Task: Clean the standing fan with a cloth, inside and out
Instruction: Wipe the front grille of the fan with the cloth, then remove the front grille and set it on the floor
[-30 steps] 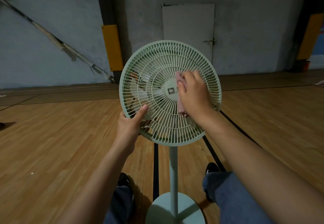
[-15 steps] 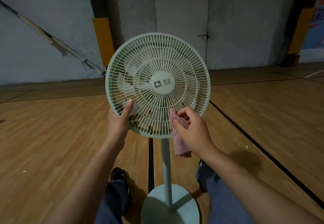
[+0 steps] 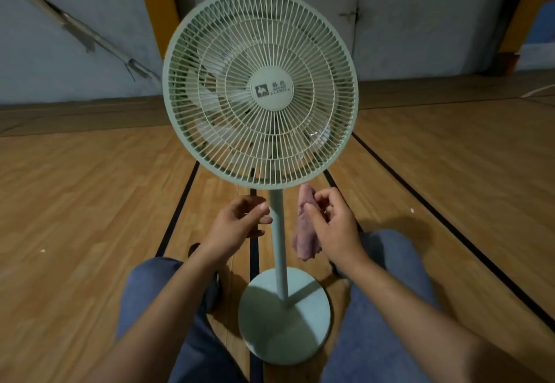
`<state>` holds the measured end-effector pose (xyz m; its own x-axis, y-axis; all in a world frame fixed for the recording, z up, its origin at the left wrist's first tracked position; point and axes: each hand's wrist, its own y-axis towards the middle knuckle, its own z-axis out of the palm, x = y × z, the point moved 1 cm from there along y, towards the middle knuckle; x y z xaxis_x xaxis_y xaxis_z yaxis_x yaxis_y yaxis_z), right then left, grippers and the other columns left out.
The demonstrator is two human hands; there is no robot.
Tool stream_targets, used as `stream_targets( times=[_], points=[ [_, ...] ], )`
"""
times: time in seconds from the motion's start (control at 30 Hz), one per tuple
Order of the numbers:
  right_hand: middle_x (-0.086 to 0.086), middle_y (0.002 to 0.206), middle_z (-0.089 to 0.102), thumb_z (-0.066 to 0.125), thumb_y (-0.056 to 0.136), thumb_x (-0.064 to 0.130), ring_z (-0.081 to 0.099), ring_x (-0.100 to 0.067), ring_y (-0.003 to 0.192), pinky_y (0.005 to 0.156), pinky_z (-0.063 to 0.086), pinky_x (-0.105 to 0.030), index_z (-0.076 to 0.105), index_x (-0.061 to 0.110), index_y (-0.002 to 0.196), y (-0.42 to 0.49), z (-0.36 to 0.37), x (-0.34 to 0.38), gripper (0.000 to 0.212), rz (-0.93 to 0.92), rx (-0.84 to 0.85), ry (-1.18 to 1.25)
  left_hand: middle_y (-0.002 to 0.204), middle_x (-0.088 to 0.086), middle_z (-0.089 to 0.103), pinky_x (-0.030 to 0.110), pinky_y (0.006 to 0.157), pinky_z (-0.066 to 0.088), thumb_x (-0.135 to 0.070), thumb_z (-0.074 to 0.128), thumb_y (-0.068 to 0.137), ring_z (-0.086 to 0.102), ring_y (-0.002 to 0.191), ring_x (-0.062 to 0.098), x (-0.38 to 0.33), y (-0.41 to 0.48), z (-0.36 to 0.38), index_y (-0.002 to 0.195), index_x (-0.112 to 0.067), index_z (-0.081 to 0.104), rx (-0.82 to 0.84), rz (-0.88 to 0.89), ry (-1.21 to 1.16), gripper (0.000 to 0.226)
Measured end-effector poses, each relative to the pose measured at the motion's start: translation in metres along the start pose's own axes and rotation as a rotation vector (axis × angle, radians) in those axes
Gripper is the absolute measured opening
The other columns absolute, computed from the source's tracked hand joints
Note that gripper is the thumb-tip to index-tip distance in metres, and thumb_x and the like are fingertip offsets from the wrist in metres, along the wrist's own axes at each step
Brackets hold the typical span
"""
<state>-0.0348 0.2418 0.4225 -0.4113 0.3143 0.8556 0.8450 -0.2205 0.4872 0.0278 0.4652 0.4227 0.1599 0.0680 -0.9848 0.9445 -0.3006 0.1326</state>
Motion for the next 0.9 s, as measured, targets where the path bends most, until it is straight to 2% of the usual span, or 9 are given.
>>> stream_targets(
  times=[0.1,0.2,0.3,0.4,0.53,0.63,0.73,0.83,0.9],
  points=[
    [0.013,0.092,0.074,0.065,0.103,0.012,0.071,-0.002,0.088,0.074,0.054,-0.015,0.065,0.028,0.098,-0.010,0.000,-0.022,0.017,0.160,0.027,0.067,0.117,0.002,0.080,0.044,0.099,0.064,-0.033,0.070,0.105,0.077,0.112,0.018,0.014,-0.004,0.012,0.129,-0.021,0.072,0.059,-0.041,0.052,0.027],
    [0.010,0.082,0.075,0.060,0.105,0.008,0.069,-0.001,0.079,0.070,0.052,-0.018,0.068,0.018,0.097,-0.016,-0.001,-0.035,0.015,0.326,0.101,0.170,0.127,-0.004,0.078,0.042,0.108,0.058,-0.029,0.066,0.108,0.072,0.122,0.014,0.015,-0.009,0.023,0.136,-0.025,0.070,0.124,-0.041,0.124,0.028],
    [-0.001,0.085,0.077,0.055,0.108,0.009,0.072,-0.010,0.082,0.072,0.055,-0.024,0.069,0.011,0.099,-0.022,-0.008,-0.042,0.017,0.446,0.192,0.292,0.134,-0.001,0.075,0.043,0.111,0.056,-0.027,0.066,0.109,0.070,0.126,0.017,0.010,-0.013,0.040,0.145,-0.020,0.065,0.194,-0.044,0.161,0.037],
    [-0.010,0.094,0.078,0.053,0.110,0.012,0.074,-0.018,0.087,0.077,0.059,-0.027,0.072,0.010,0.102,-0.029,-0.015,-0.041,0.021,0.495,0.251,0.464,0.124,0.007,0.077,0.046,0.097,0.063,-0.025,0.069,0.107,0.075,0.114,0.027,0.002,-0.015,0.062,0.138,-0.017,0.069,0.213,-0.033,0.167,0.032],
    [-0.008,0.095,0.077,0.054,0.110,0.020,0.074,-0.016,0.088,0.079,0.060,-0.028,0.074,0.018,0.096,-0.033,-0.035,-0.036,0.024,0.506,0.239,0.517,0.098,0.003,0.077,0.033,0.076,0.061,-0.027,0.075,0.103,0.075,0.086,0.017,-0.011,-0.011,0.085,0.110,-0.014,0.075,0.195,-0.017,0.181,0.015],
    [-0.011,0.101,0.074,0.062,0.102,0.039,0.070,-0.021,0.097,0.091,0.054,-0.040,0.072,0.022,0.095,-0.038,-0.061,-0.035,0.022,0.479,0.220,0.412,0.092,0.005,0.077,0.035,0.070,0.065,-0.025,0.075,0.104,0.078,0.080,0.021,-0.026,-0.007,0.105,0.106,-0.009,0.071,0.204,0.002,0.206,0.016],
    [-0.017,0.110,0.074,0.072,0.092,0.054,0.070,-0.021,0.106,0.096,0.053,-0.041,0.070,0.018,0.104,-0.048,-0.087,-0.034,0.038,0.454,0.205,0.349,0.094,0.013,0.078,0.047,0.075,0.067,-0.027,0.072,0.106,0.079,0.082,0.031,-0.040,-0.001,0.129,0.106,-0.007,0.068,0.200,0.032,0.246,0.020],
    [-0.006,0.107,0.079,0.080,0.089,0.038,0.076,-0.019,0.102,0.084,0.059,-0.029,0.072,0.022,0.107,-0.060,-0.119,-0.038,0.025,0.414,0.121,0.314,0.095,0.016,0.075,0.046,0.076,0.063,-0.029,0.070,0.107,0.074,0.083,0.028,-0.050,0.012,0.161,0.103,-0.012,0.066,0.219,0.069,0.307,0.018],
    [-0.008,0.107,0.080,0.079,0.091,0.026,0.077,-0.022,0.100,0.080,0.059,-0.029,0.074,0.017,0.110,-0.067,-0.140,-0.045,0.022,0.418,0.013,0.307,0.088,0.009,0.070,0.034,0.065,0.057,-0.026,0.069,0.108,0.068,0.074,0.015,-0.052,0.020,0.183,0.104,-0.010,0.064,0.260,0.078,0.289,0.017]
  ],
)
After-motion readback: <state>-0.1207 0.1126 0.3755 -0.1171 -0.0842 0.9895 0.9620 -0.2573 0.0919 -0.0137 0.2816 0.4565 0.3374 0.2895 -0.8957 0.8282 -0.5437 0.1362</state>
